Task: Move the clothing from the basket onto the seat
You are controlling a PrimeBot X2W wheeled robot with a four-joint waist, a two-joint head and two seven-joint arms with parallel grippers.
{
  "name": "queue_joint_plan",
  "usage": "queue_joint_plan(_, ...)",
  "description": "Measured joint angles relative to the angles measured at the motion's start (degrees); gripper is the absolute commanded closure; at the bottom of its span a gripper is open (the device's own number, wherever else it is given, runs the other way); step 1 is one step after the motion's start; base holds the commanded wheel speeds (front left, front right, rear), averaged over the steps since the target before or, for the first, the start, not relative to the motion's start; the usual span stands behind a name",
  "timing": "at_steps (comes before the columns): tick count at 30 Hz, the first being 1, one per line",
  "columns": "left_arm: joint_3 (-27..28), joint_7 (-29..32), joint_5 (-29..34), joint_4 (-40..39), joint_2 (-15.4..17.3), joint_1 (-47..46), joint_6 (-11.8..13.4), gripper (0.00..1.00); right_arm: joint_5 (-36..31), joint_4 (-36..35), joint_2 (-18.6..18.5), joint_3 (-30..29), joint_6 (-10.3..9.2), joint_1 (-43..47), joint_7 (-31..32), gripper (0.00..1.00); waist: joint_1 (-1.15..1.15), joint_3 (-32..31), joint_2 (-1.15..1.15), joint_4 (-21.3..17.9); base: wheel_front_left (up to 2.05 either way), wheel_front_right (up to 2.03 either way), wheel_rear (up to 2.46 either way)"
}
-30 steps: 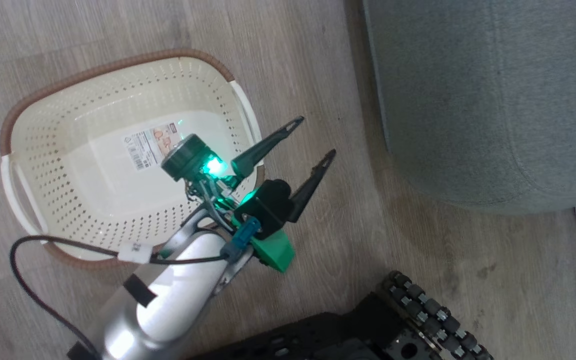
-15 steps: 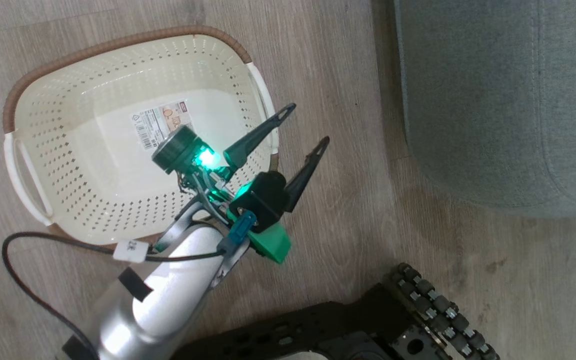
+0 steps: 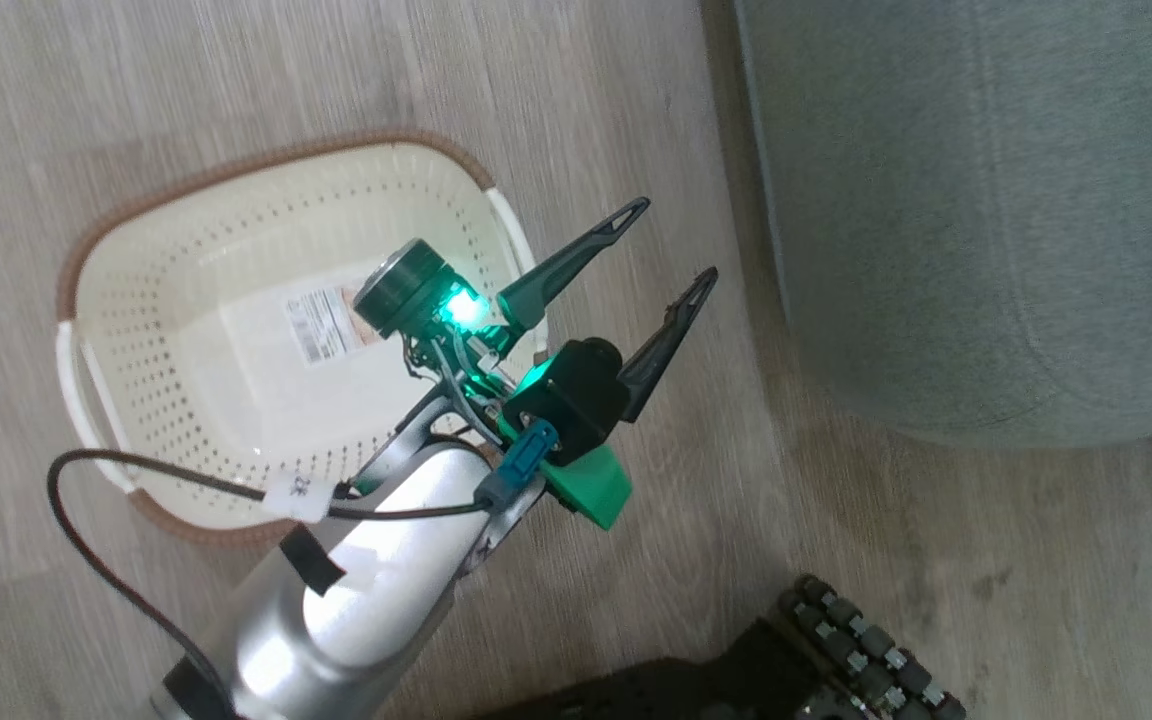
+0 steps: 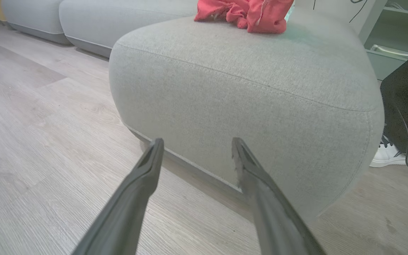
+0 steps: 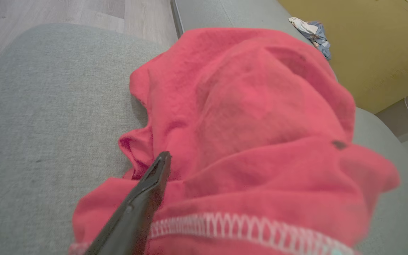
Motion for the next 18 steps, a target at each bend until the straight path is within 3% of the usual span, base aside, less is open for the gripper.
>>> queue_joint_plan(8, 0.97, 0.0, -2.29, -0.56, -1.11, 3.4, 0.16, 0.0, 1.52, -4.16, -0.91, 7.02, 0.0, 4.88, 0.0, 0.0, 0.0, -7.8, 0.0, -0.91, 0.0, 0.0, 0.0)
queue_joint_plan(13, 2.85, 0.0, -2.99, -1.11, -1.62, 7.04, 0.16, 0.0, 1.78, -10.06, -1.36, 6.8, 0.0, 10.17, 0.0, 0.0, 0.0, -13.29, 0.0, -1.48, 0.0, 0.0, 0.0)
queue_joint_plan(18, 5.26, 0.0, -3.49, -2.31, -2.46, 10.54, 0.2, 0.0, 3.83, -18.98, -1.49, 2.59, 0.0, 17.36, 0.0, 0.0, 0.0, -18.48, 0.0, -1.64, 0.0, 0.0, 0.0)
